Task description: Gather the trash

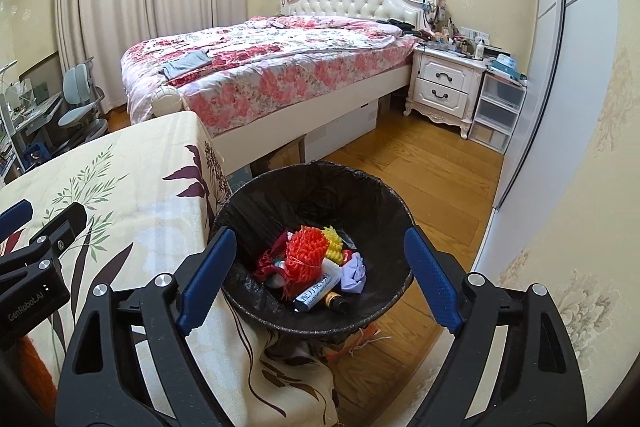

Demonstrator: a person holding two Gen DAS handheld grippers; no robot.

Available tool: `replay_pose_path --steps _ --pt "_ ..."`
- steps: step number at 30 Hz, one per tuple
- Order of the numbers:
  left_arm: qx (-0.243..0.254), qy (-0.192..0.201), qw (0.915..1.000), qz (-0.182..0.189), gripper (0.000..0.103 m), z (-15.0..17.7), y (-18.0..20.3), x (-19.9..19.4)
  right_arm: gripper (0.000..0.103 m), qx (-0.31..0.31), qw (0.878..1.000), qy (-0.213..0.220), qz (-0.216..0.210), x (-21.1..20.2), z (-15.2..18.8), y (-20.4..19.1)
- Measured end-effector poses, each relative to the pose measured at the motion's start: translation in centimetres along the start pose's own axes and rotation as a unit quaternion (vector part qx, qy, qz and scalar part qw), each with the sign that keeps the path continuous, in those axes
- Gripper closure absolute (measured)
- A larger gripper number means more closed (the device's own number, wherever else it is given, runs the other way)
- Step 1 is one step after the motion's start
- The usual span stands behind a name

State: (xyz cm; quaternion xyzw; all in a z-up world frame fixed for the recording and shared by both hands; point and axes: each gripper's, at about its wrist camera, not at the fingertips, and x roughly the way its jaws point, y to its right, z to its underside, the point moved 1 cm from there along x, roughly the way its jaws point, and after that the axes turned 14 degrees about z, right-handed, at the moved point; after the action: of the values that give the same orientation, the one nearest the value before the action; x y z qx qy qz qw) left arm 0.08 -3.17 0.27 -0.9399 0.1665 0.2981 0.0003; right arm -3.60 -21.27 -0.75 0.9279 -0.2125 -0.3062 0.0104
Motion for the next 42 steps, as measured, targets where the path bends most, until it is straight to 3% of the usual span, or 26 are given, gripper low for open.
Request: replay_pose_path --steps 42 --pt "-0.006 0.015 0.9999 0.001 0.013 0.1 0.1 -1.4 0.019 -0.001 1.000 0.013 0.001 -1.0 -0.4 -0.2"
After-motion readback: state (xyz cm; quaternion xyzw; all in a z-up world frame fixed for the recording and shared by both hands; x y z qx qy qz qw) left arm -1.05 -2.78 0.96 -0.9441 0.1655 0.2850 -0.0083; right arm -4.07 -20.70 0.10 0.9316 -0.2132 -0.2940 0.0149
